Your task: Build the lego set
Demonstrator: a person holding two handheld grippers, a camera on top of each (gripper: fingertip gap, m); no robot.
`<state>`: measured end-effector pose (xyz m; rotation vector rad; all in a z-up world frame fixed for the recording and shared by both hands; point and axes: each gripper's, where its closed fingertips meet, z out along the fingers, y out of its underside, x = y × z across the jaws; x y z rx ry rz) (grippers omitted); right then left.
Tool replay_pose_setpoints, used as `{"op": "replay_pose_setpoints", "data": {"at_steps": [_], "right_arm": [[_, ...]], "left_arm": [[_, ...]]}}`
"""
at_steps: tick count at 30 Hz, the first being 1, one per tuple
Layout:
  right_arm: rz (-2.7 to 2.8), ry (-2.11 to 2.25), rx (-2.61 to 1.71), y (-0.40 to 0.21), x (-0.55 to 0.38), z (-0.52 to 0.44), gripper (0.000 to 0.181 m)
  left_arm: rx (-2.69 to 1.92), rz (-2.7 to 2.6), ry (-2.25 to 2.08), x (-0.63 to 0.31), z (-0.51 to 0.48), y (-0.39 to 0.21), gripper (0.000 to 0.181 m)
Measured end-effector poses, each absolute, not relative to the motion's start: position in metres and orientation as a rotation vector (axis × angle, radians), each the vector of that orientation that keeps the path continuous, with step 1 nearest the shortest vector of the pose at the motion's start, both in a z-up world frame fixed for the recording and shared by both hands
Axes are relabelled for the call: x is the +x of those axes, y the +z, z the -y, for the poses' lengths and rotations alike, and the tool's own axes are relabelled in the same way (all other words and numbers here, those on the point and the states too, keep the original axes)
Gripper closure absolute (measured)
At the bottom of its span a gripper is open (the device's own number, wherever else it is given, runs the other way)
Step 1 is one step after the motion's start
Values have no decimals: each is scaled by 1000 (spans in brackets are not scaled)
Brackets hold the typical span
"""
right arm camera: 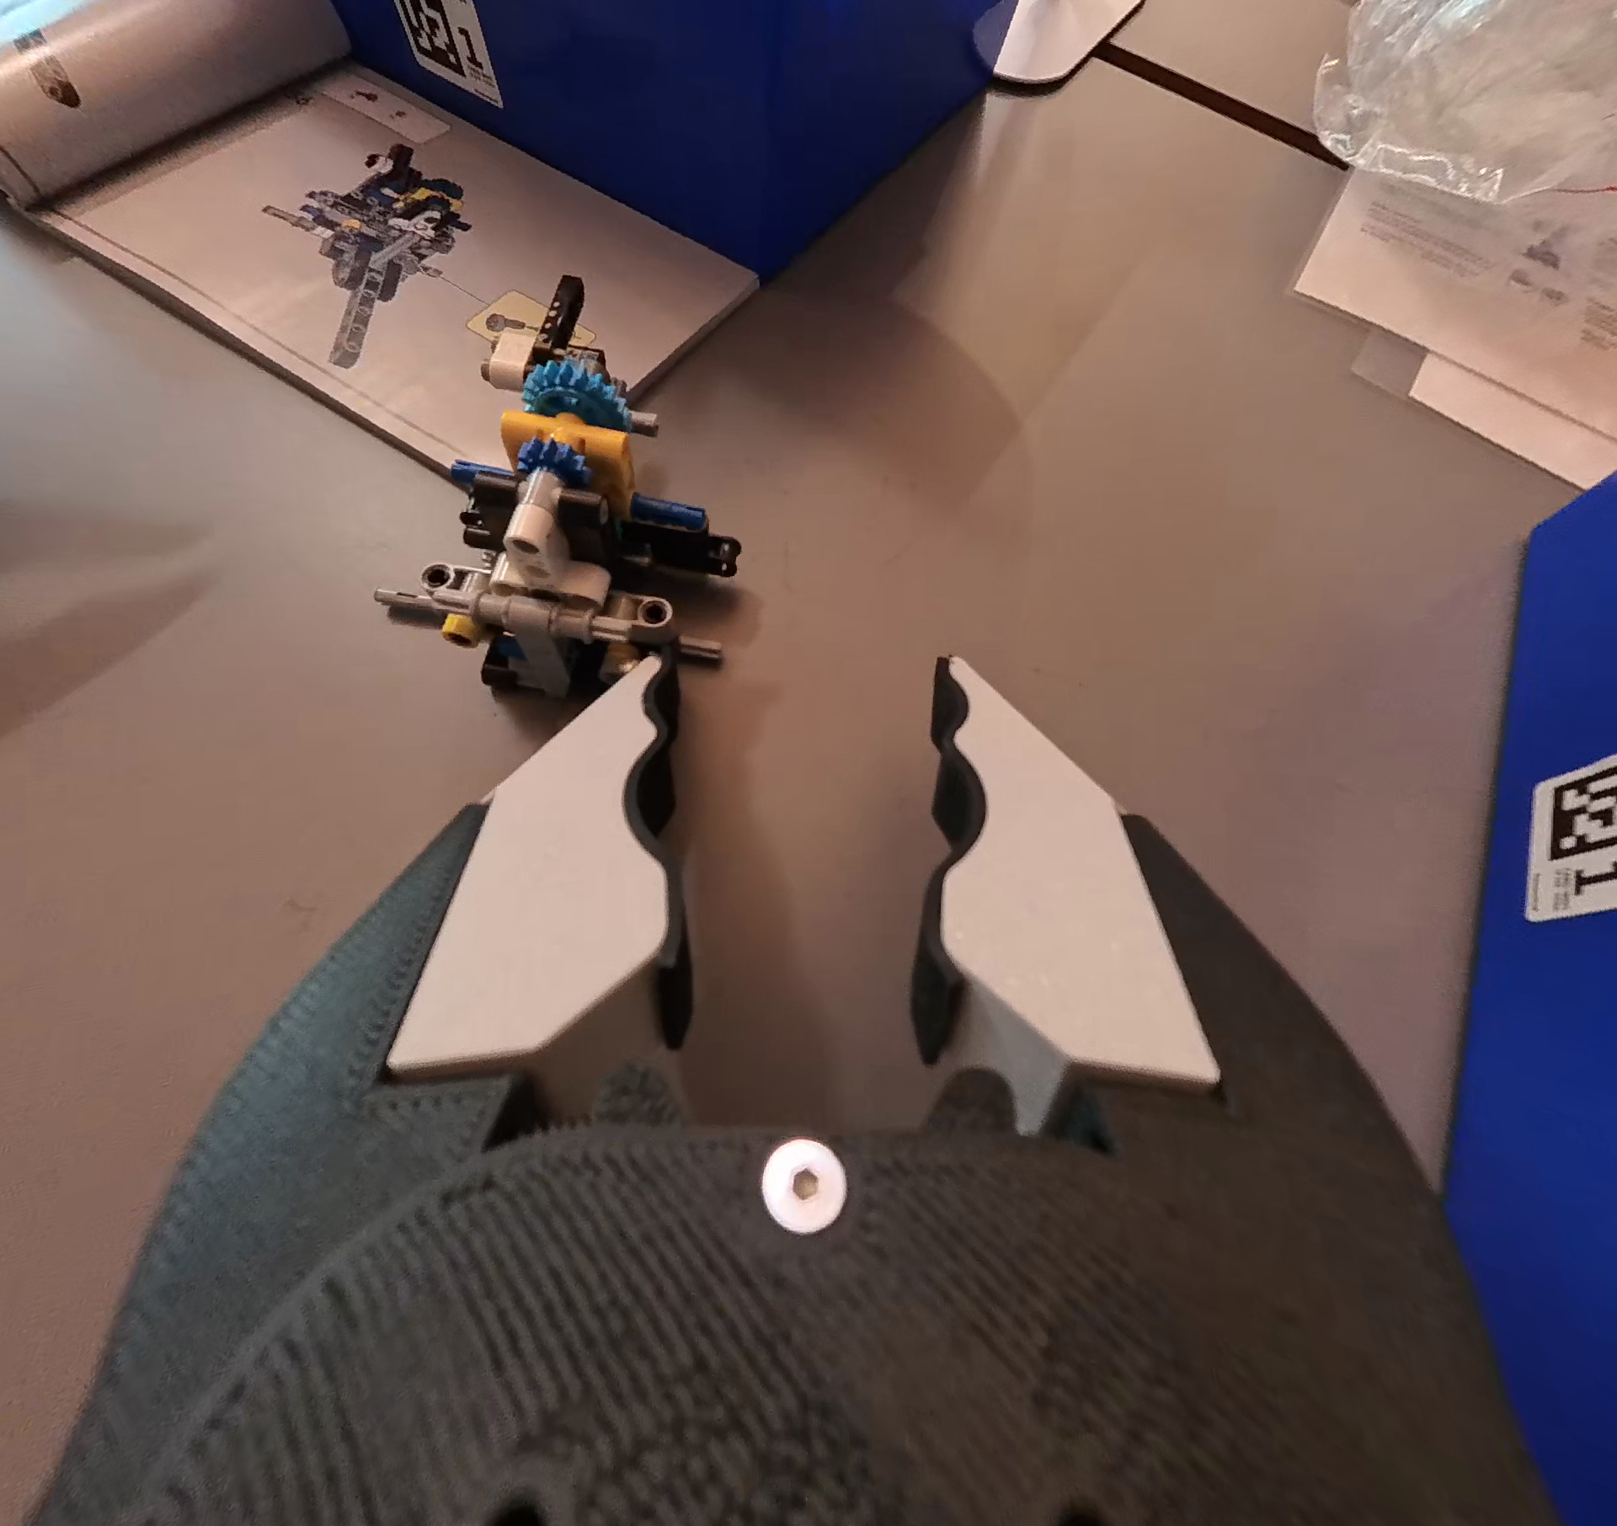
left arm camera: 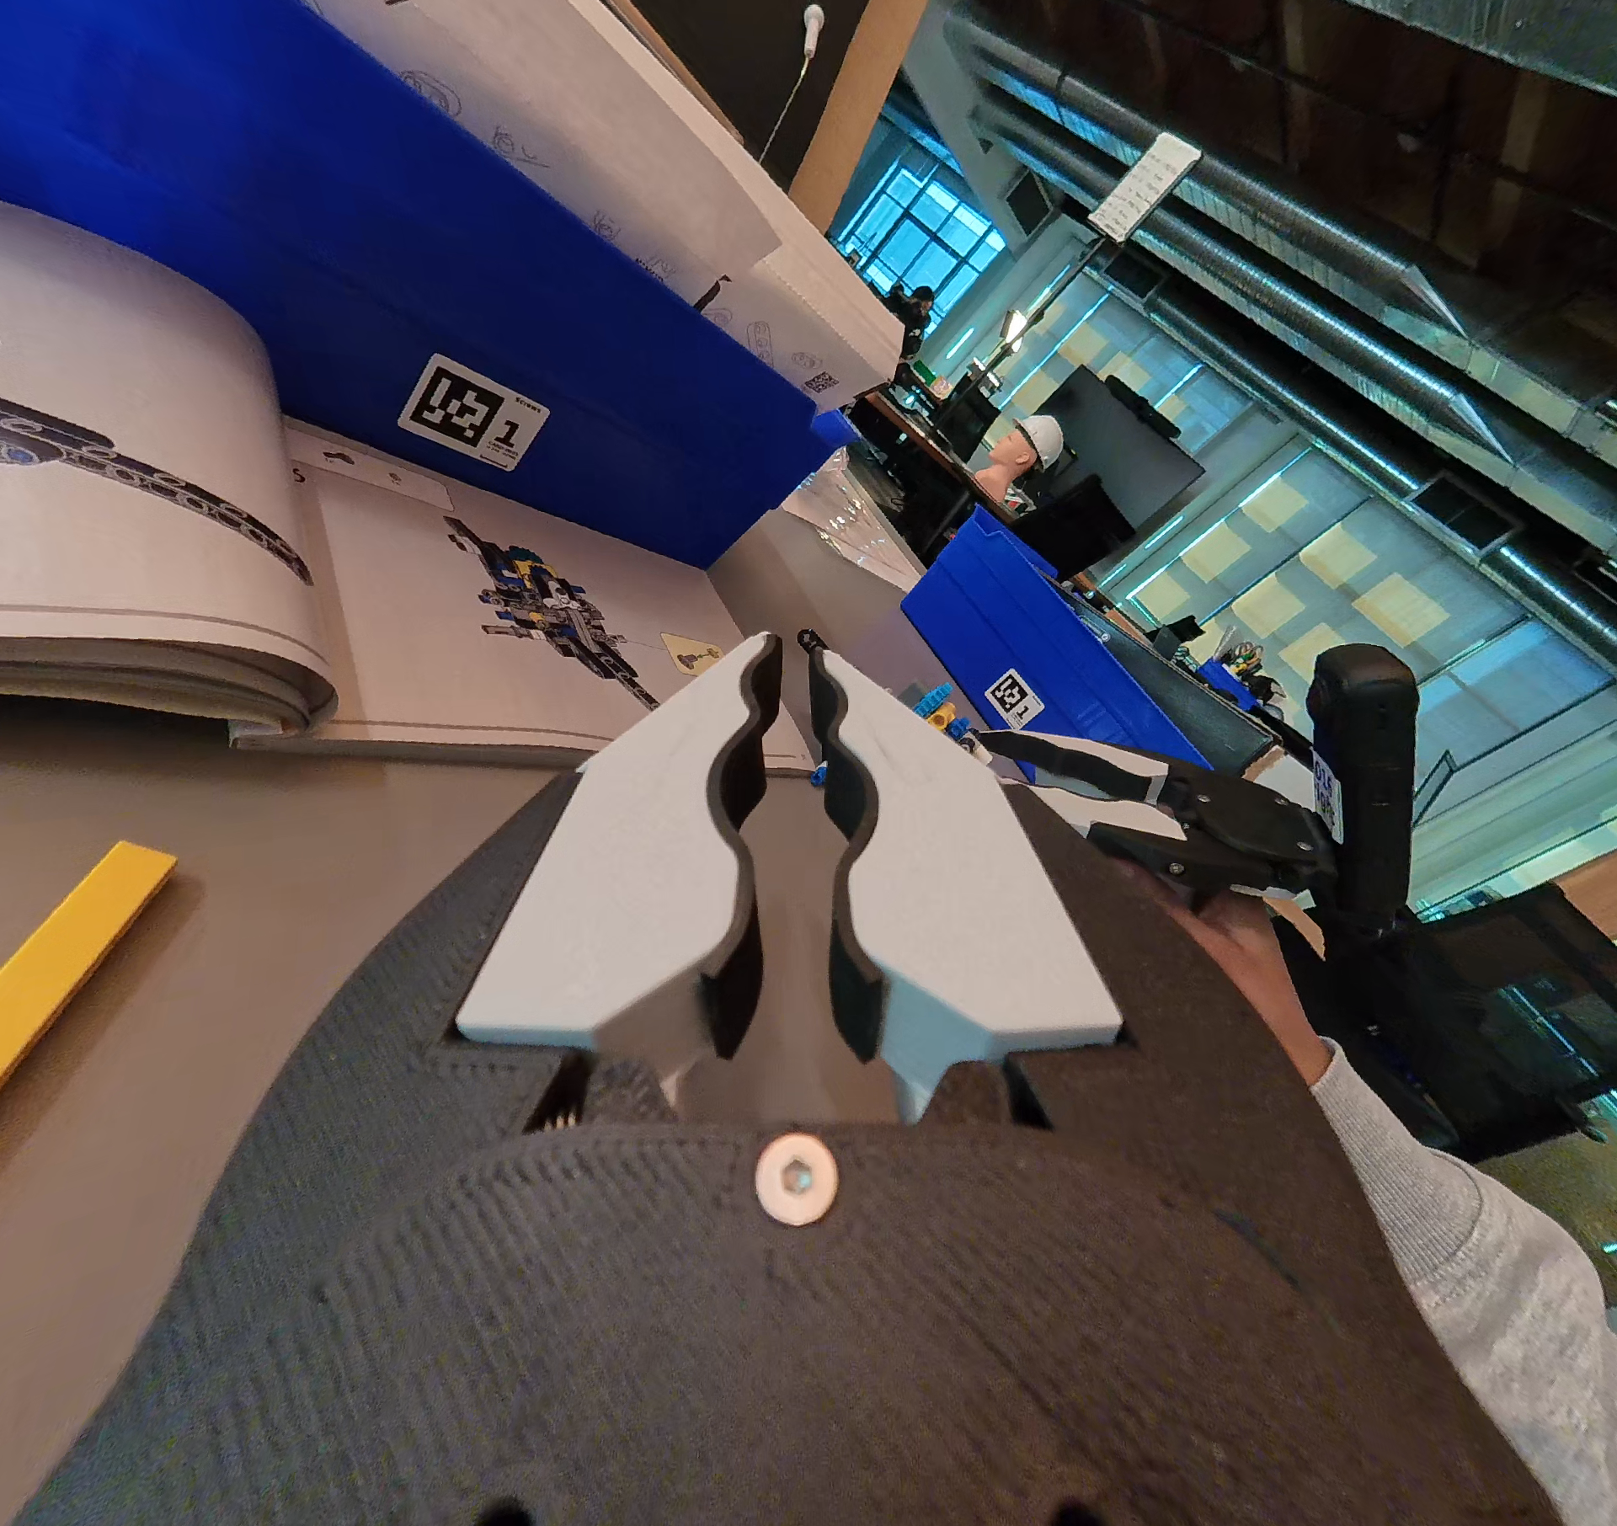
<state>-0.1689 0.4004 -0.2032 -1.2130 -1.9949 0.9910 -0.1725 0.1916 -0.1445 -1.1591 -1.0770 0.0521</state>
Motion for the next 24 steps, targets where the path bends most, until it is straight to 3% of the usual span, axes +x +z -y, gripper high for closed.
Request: {"op": "replay_pose_setpoints", "data": {"at_steps": [24], "right_arm": [[1974, 1017, -1250, -202, -171, -404, 122]], "left_arm": [[-1157, 1076, 50, -172, -192, -144, 178]]}}
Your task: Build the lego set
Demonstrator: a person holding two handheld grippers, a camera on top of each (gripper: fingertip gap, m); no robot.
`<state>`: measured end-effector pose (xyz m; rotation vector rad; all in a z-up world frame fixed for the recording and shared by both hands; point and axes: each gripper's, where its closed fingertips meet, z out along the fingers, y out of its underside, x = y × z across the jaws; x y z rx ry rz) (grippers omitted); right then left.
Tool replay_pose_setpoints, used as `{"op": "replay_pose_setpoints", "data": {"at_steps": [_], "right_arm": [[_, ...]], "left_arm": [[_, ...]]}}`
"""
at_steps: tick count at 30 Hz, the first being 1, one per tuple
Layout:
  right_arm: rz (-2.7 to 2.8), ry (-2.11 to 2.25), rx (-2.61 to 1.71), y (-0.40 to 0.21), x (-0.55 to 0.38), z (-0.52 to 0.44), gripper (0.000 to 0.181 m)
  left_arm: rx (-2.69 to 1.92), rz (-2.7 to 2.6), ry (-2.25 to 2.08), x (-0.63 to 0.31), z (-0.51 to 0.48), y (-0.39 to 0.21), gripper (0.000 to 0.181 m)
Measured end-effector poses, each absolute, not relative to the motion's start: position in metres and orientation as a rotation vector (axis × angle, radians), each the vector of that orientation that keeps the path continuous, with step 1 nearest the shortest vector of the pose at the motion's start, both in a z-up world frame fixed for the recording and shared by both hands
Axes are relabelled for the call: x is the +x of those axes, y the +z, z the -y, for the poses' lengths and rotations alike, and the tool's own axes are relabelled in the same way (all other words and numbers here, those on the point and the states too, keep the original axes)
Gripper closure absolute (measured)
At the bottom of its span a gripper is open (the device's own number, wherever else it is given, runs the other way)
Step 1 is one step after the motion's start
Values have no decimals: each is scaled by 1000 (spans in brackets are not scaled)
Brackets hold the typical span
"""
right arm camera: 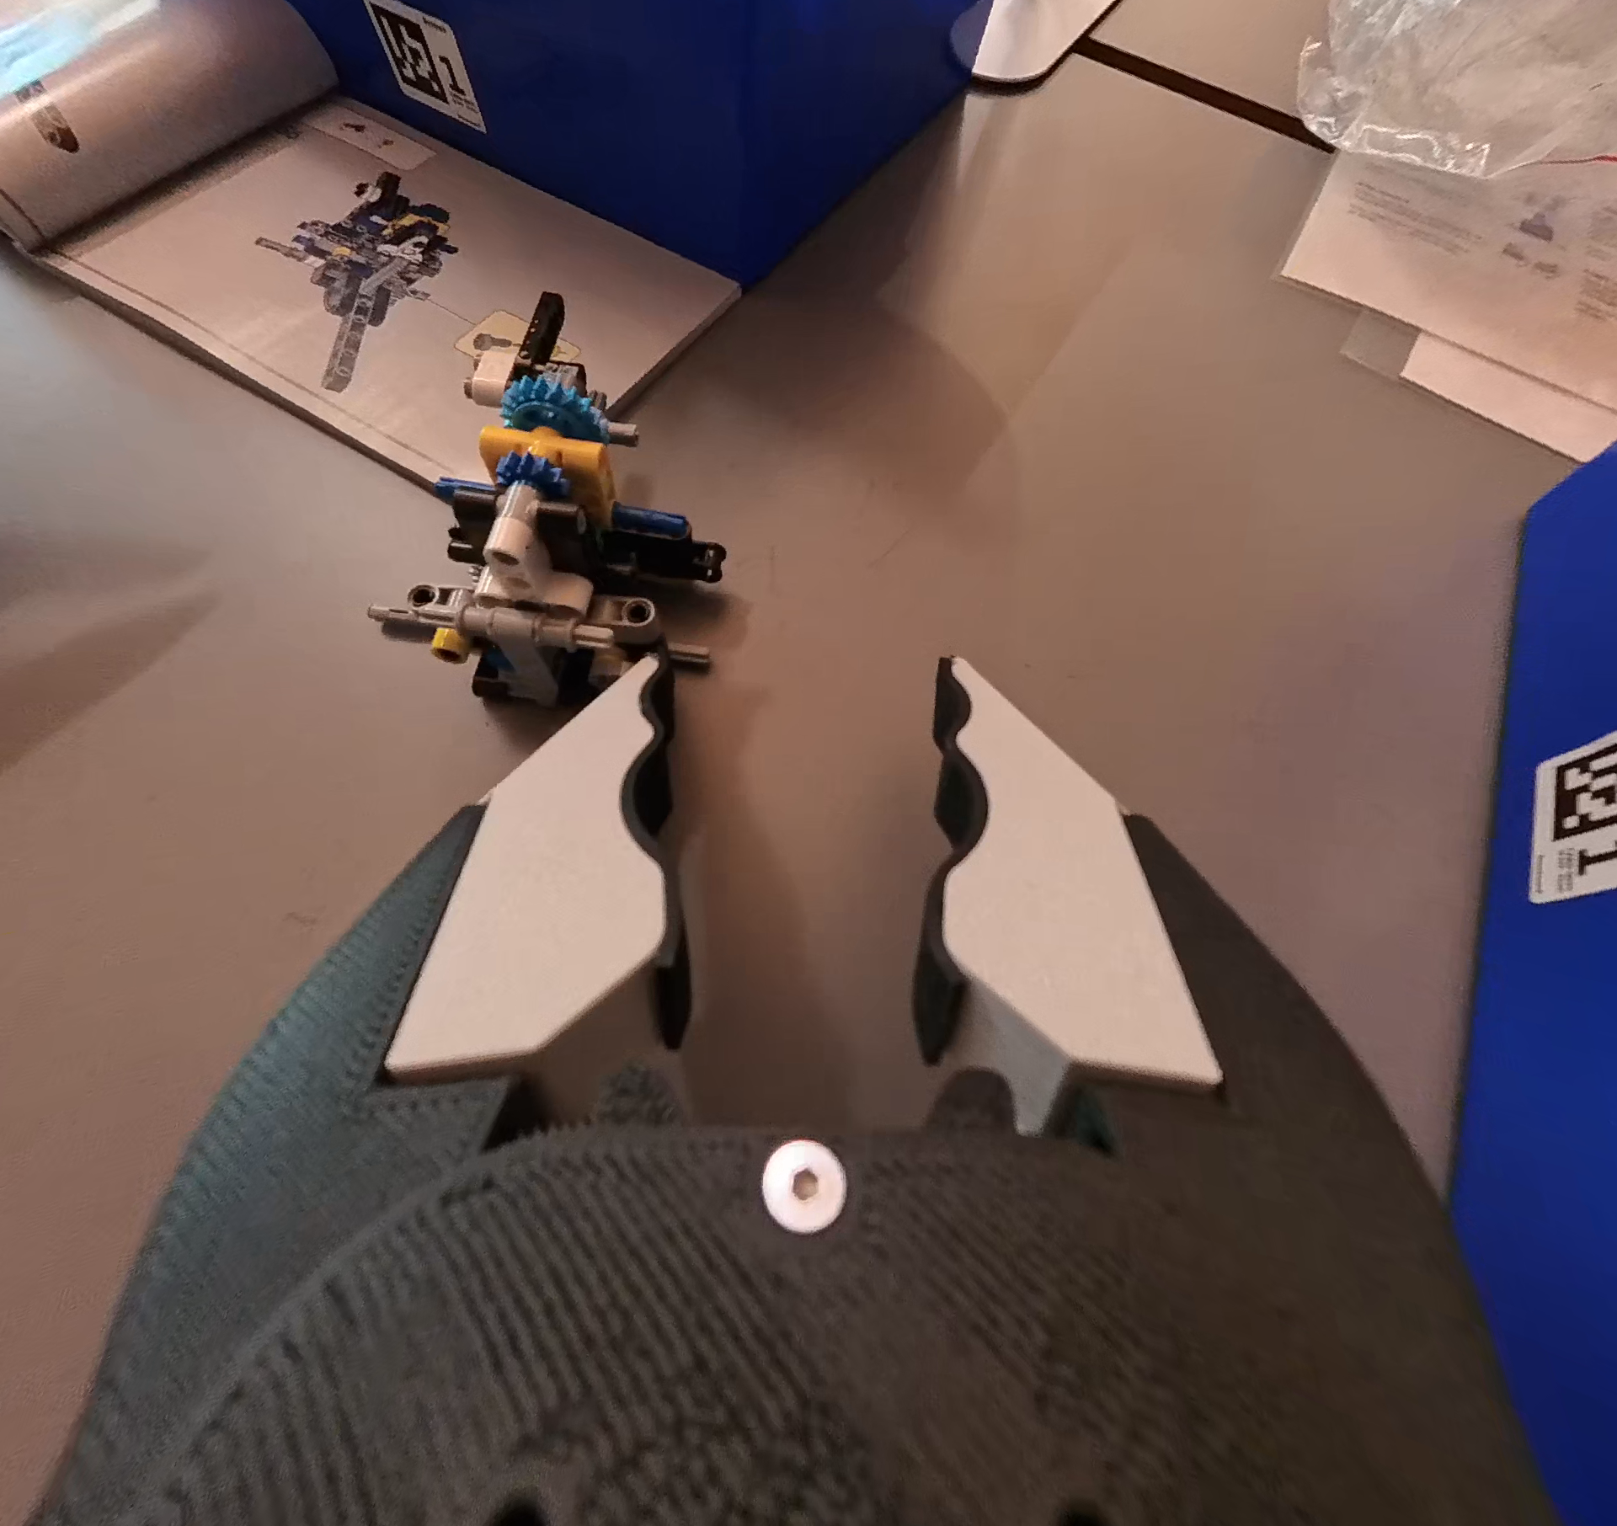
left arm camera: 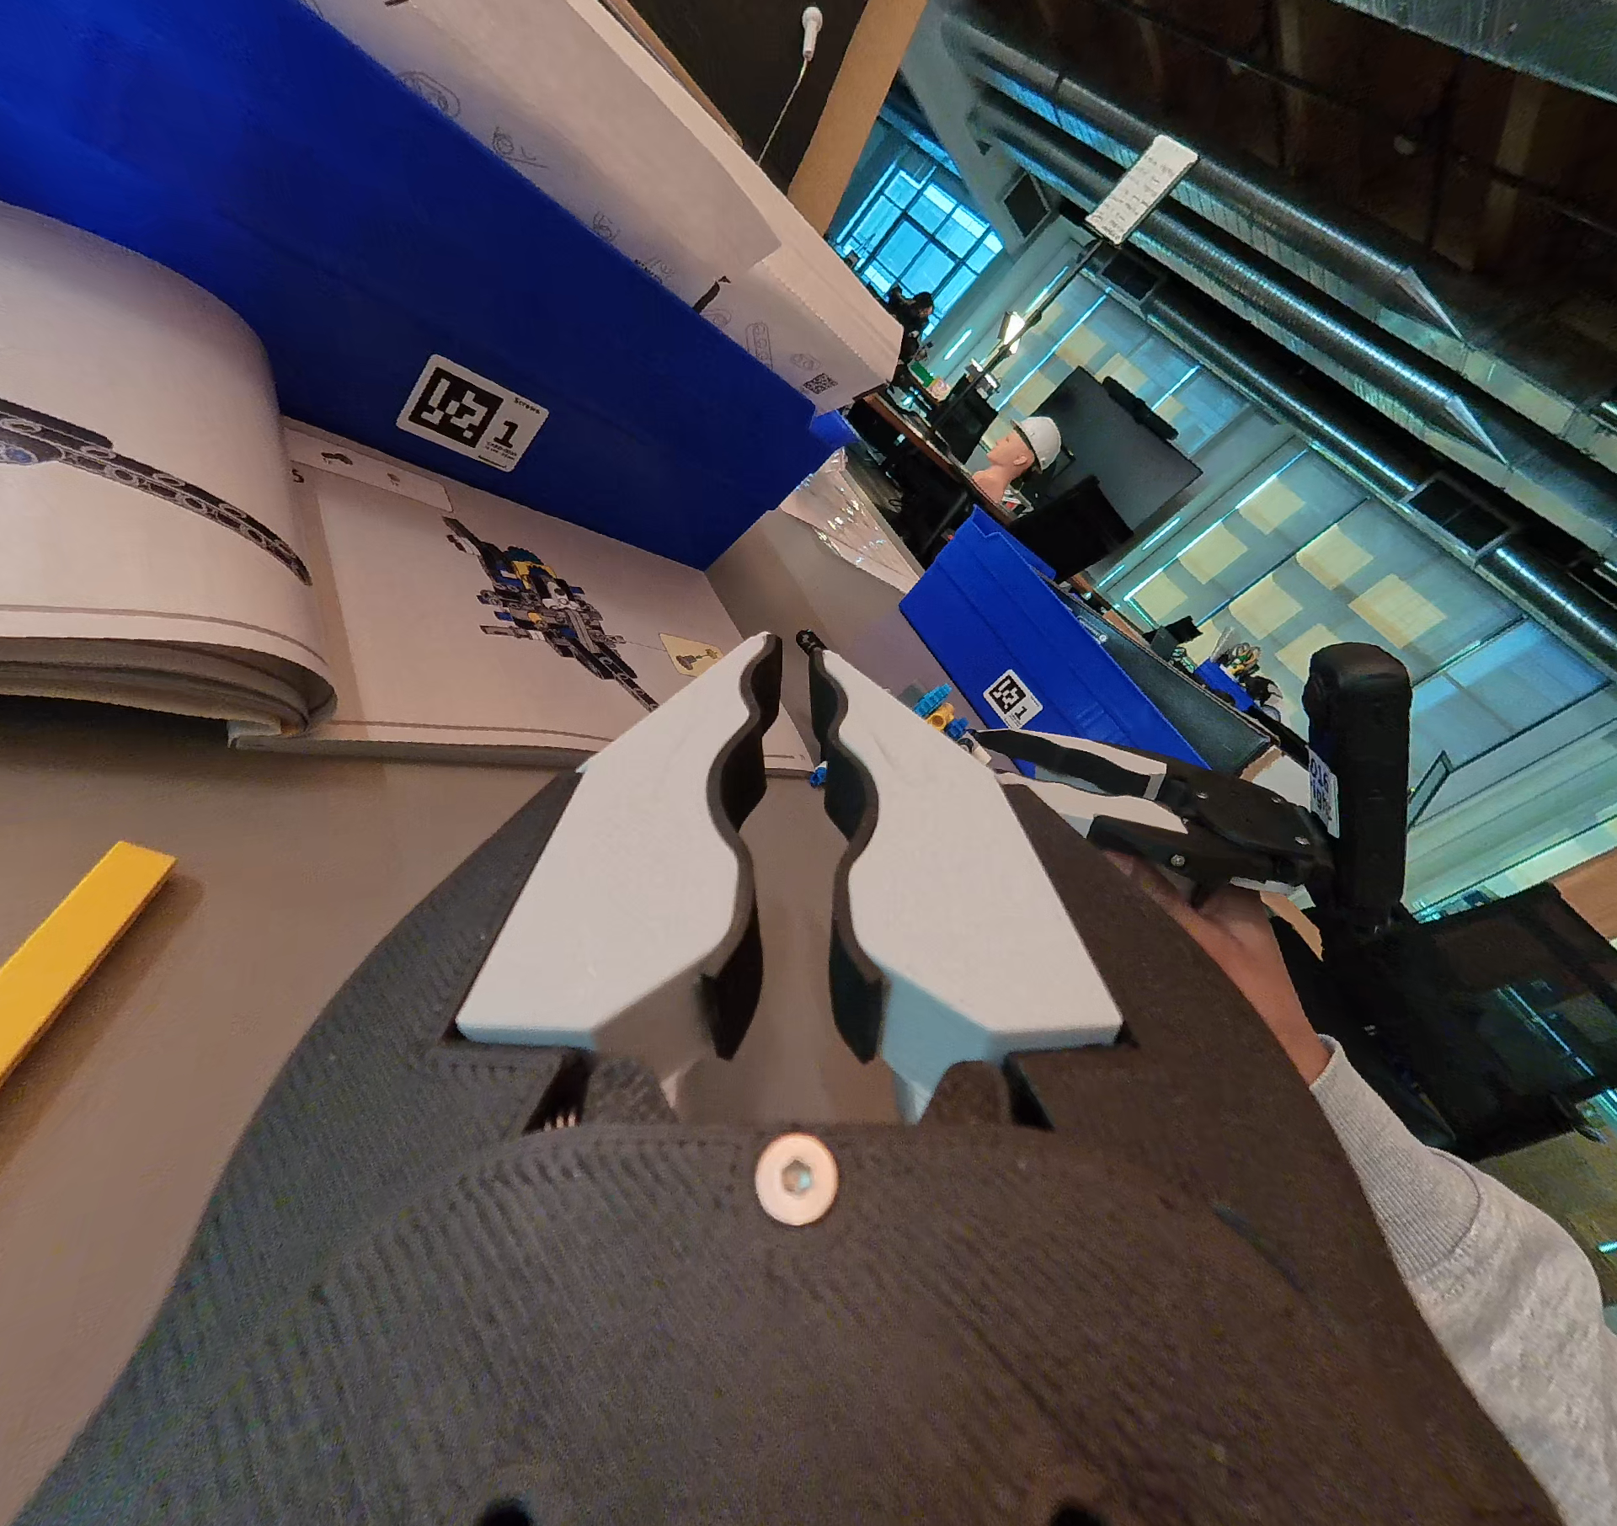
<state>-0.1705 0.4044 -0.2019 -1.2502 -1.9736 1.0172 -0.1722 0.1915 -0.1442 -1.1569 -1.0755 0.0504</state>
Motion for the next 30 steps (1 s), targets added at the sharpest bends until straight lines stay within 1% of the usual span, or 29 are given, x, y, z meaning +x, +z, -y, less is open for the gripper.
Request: {"op": "replay_pose_setpoints", "data": {"at_steps": [11, 27, 30], "right_arm": [[1971, 1128, -1218, -193, -167, -399, 119], [1976, 1102, -1259, -198, -169, -403, 116], [1991, 1117, -1255, -198, -167, -402, 111]], "left_arm": [[-1155, 1075, 52, -172, -191, -144, 178], [-1155, 1076, 50, -172, -191, -144, 178], [-1154, 1076, 50, -172, -191, -144, 178]]}}
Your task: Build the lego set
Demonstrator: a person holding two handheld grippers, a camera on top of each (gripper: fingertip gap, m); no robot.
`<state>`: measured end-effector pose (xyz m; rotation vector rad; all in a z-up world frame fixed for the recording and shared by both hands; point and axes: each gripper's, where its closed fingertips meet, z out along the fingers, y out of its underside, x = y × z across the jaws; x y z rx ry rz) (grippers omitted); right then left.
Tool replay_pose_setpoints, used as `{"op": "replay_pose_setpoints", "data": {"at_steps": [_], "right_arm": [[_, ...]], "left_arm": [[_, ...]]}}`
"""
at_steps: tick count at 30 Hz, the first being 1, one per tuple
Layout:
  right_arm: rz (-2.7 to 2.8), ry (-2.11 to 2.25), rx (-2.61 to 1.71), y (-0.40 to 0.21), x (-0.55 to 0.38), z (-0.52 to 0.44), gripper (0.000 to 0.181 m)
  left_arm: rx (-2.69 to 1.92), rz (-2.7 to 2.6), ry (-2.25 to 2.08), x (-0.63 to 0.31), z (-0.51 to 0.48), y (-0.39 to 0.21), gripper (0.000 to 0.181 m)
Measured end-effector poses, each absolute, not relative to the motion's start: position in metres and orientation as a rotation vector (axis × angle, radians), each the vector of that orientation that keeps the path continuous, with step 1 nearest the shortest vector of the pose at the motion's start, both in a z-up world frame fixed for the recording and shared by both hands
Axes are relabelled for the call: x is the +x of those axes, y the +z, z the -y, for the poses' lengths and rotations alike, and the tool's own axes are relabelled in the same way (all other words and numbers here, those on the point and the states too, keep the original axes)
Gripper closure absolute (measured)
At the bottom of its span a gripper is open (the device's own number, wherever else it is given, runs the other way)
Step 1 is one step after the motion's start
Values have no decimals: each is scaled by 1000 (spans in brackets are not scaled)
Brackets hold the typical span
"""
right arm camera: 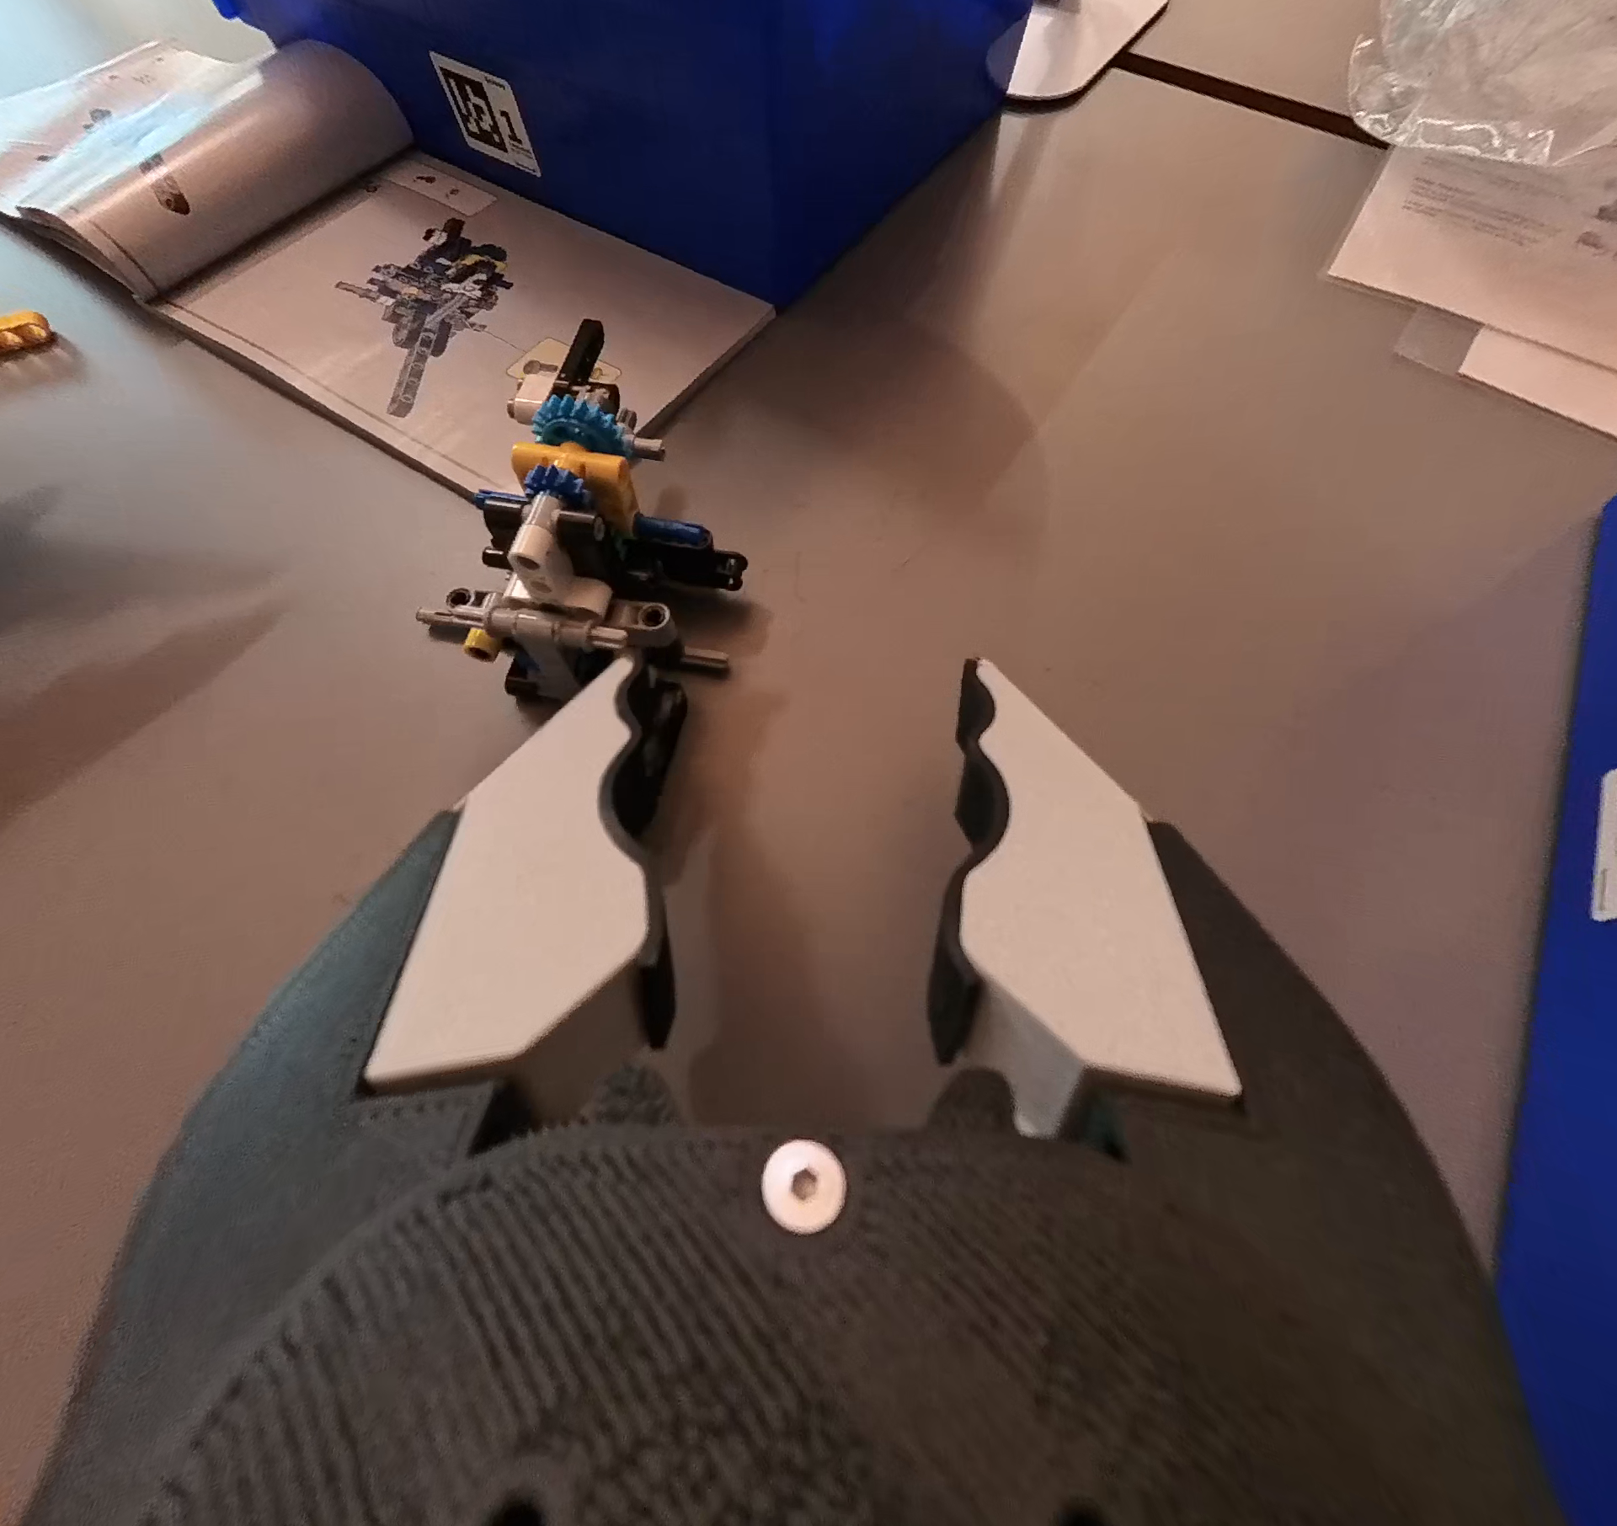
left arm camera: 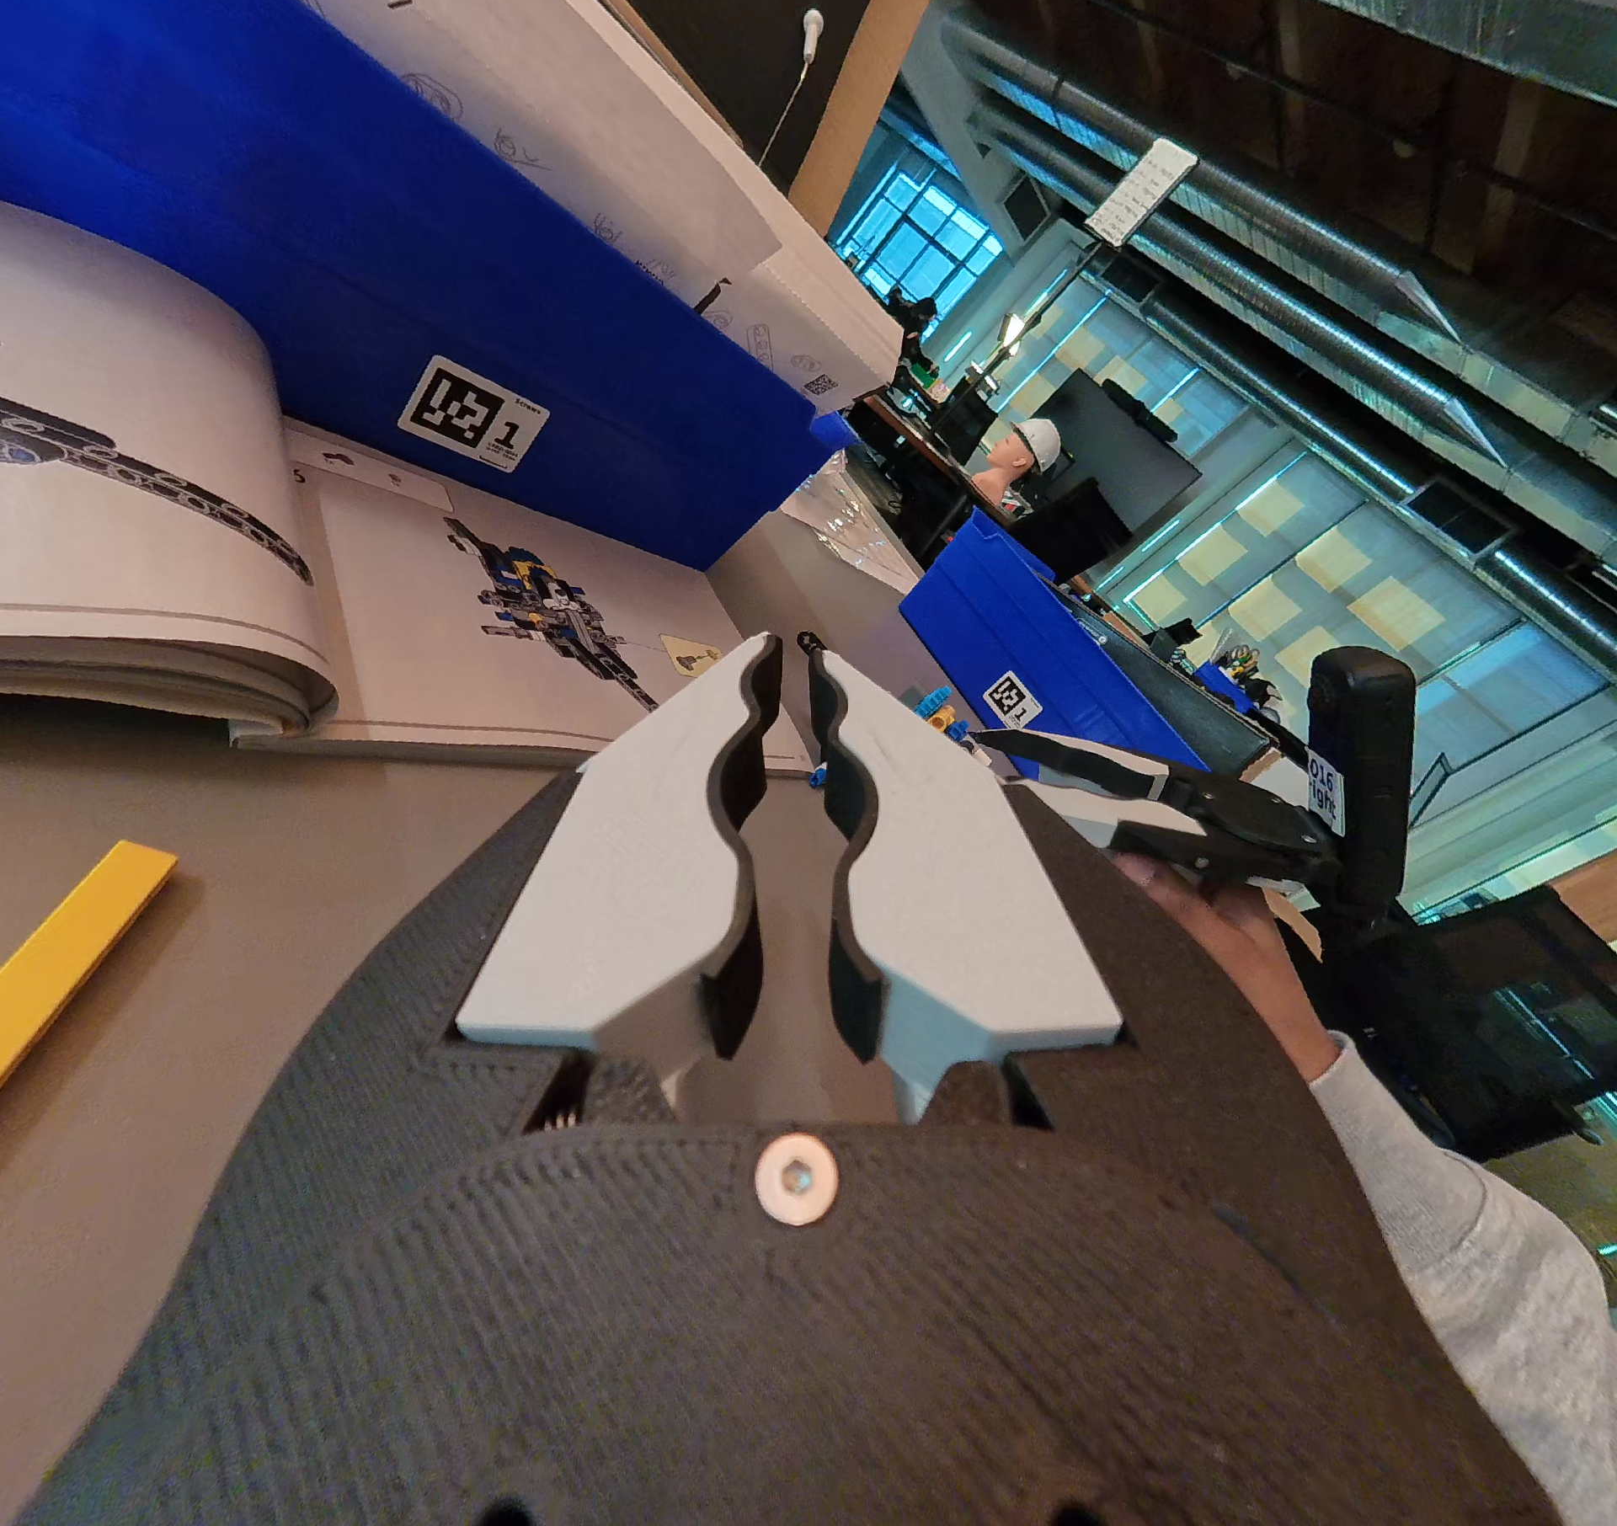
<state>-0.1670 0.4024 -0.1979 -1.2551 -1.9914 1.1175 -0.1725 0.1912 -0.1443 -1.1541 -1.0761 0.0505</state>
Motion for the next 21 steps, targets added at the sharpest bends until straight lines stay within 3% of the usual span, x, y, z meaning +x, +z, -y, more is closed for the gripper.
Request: {"op": "replay_pose_setpoints", "data": {"at_steps": [21], "right_arm": [[2059, 1065, -1216, -205, -165, -396, 109]], "left_arm": [[-1152, 1076, 49, -173, -191, -144, 178]]}}
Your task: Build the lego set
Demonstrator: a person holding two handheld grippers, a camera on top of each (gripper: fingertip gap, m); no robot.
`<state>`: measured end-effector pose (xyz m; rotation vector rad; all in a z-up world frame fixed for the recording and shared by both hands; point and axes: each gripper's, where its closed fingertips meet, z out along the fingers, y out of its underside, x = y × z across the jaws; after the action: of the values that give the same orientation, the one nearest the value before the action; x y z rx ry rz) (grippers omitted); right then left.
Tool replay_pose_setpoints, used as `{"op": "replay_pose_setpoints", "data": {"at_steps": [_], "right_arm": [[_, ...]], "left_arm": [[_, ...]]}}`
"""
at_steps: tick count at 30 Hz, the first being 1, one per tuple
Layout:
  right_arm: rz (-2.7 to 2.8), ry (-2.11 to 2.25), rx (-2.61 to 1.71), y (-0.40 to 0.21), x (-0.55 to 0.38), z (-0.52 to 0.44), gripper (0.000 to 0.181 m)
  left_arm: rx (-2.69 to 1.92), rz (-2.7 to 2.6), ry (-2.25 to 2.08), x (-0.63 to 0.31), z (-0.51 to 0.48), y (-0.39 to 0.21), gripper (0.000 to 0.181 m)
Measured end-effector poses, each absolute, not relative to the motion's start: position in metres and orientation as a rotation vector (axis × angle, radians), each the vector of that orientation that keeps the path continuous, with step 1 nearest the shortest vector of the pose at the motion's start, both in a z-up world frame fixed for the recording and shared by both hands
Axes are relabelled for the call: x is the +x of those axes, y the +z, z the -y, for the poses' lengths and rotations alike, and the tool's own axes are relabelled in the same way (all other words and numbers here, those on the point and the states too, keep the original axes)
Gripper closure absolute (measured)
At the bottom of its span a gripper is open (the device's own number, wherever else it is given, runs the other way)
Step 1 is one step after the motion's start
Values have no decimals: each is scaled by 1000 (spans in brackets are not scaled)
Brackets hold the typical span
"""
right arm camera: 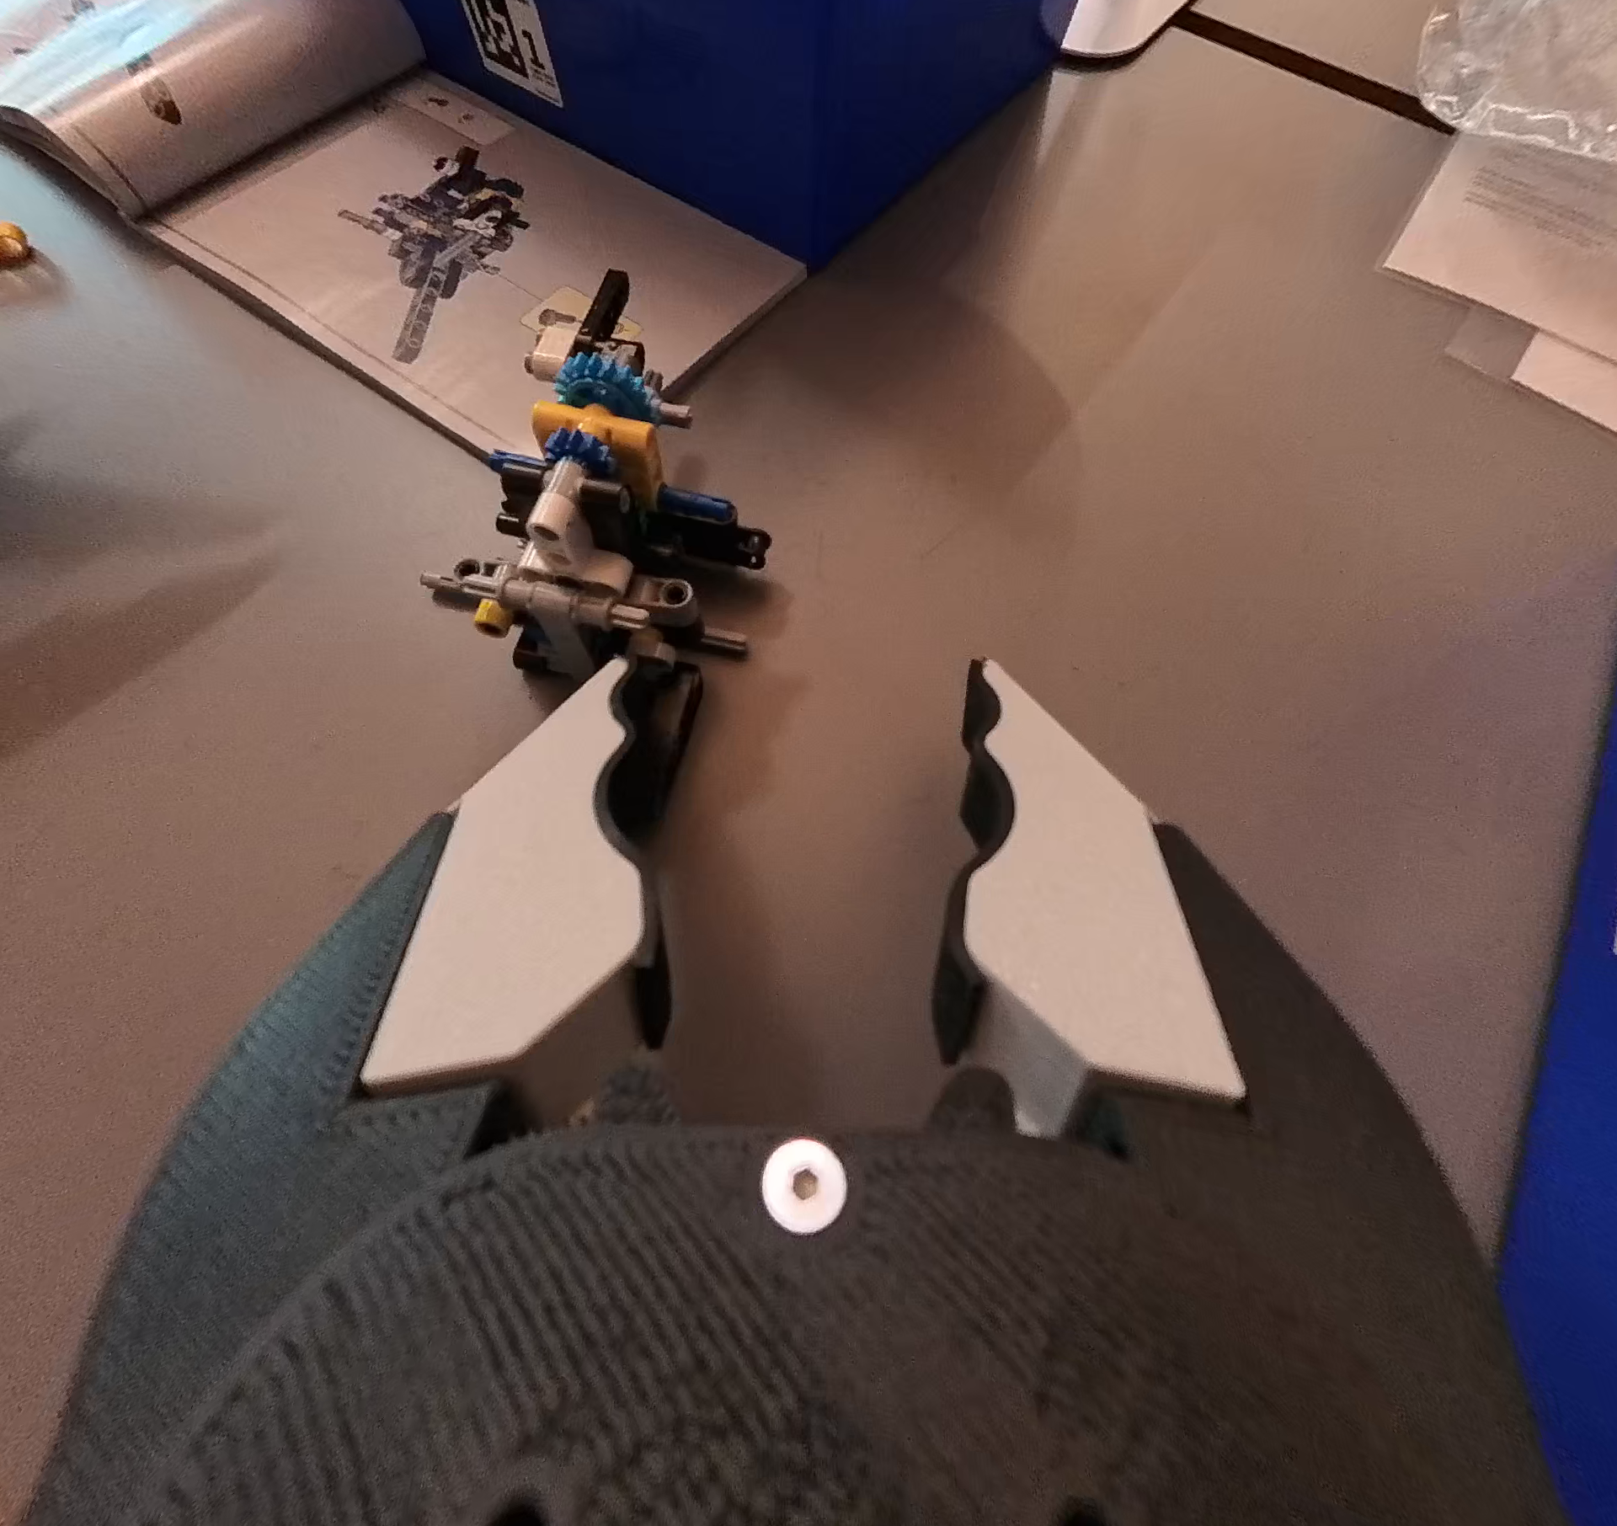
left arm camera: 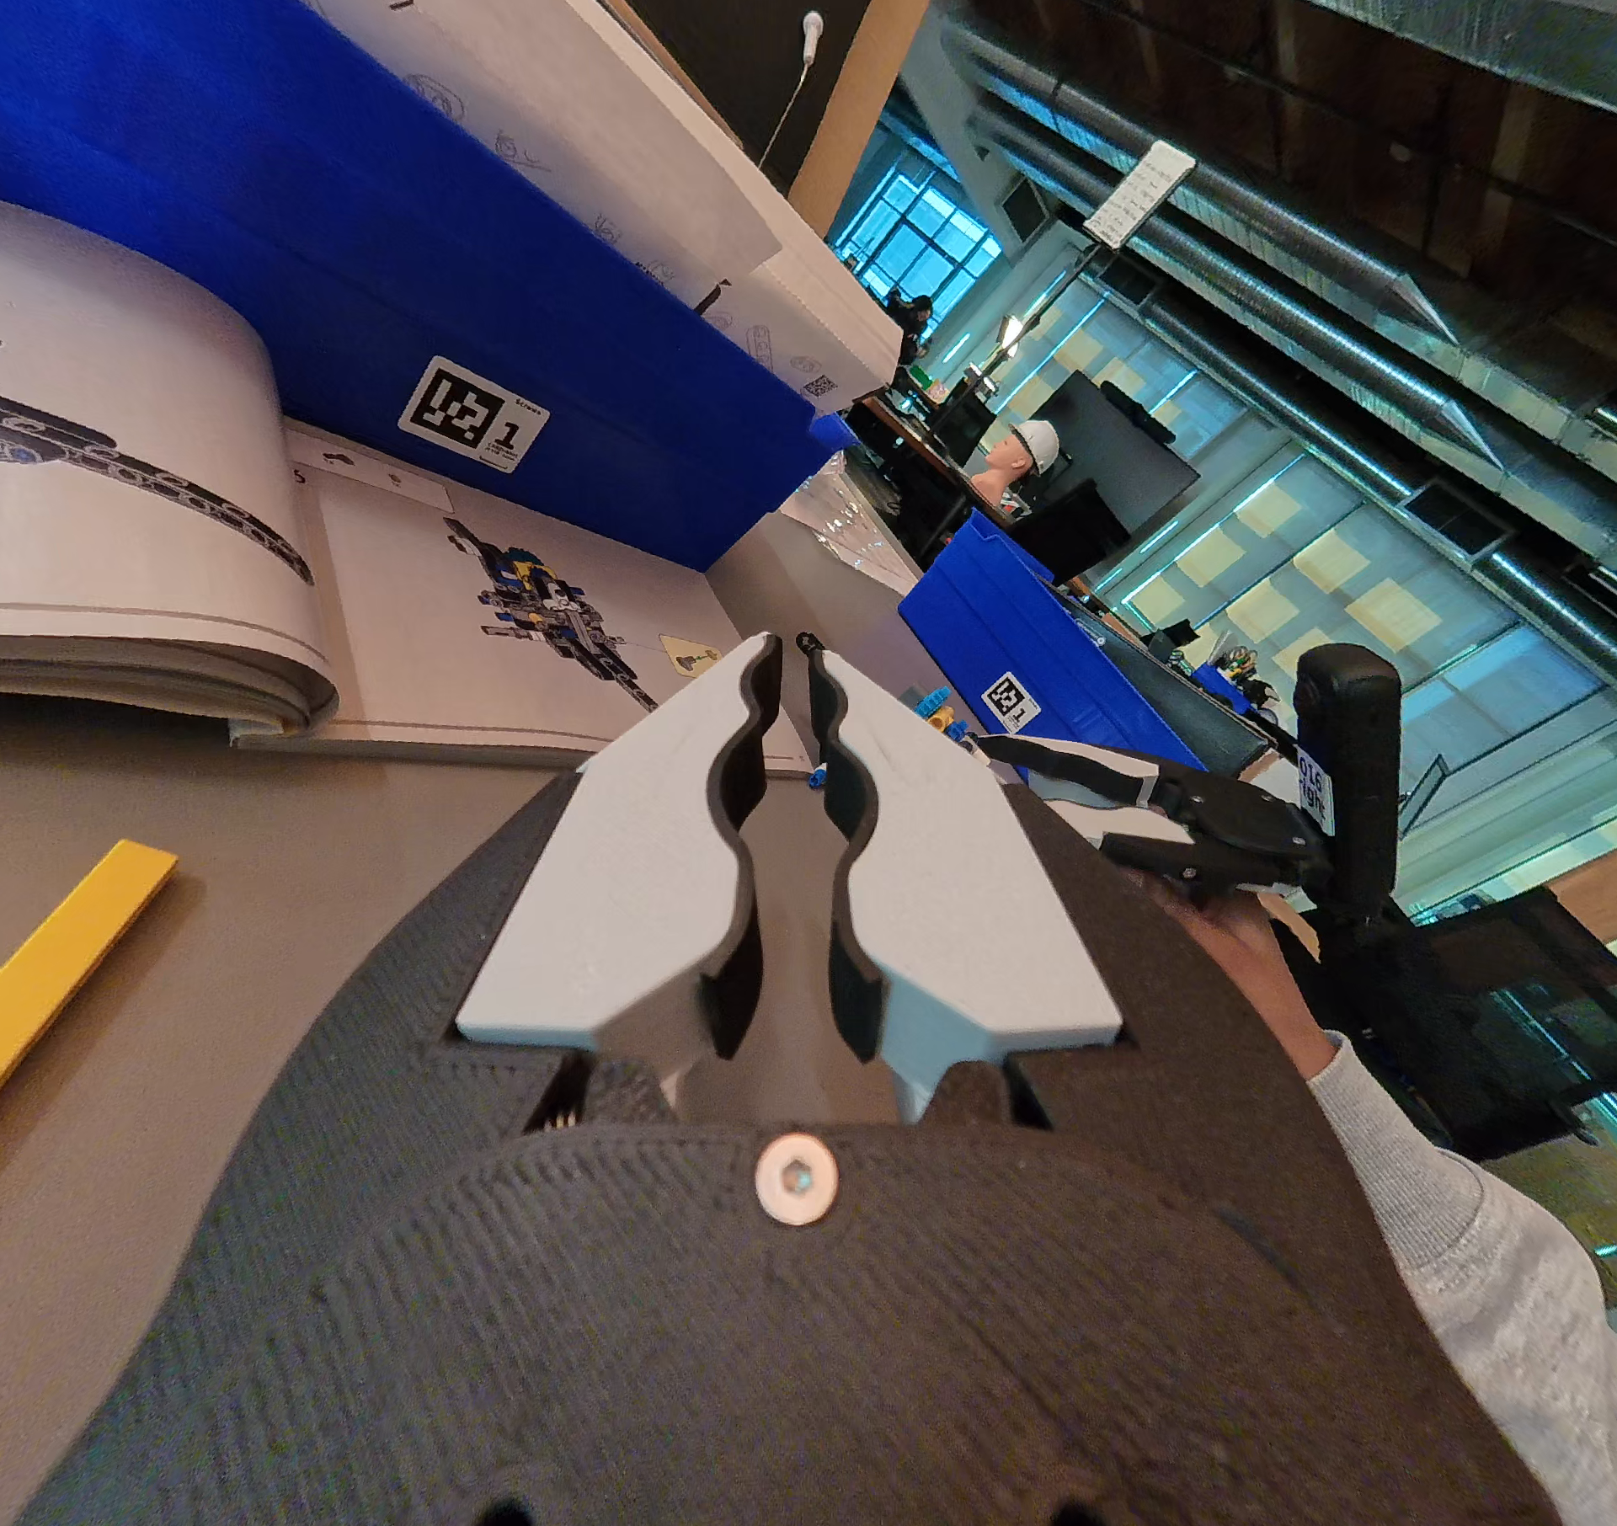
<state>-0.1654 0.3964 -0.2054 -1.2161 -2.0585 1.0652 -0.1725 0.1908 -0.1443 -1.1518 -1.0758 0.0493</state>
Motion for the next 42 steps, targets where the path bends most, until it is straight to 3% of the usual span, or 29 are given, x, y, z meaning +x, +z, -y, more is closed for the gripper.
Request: {"op": "replay_pose_setpoints", "data": {"at_steps": [27, 36, 42], "right_arm": [[1875, 1294, -1372, -185, -174, -411, 114], [1790, 1428, -1439, -175, -174, -421, 114], [1743, 1513, -1476, -170, -174, -427, 113]], "left_arm": [[-1145, 1097, 79, -174, -188, -144, 177], [-1822, 1084, 701, -209, -220, -159, 135], [-2094, 1201, 453, -233, -262, -211, 109]]}}
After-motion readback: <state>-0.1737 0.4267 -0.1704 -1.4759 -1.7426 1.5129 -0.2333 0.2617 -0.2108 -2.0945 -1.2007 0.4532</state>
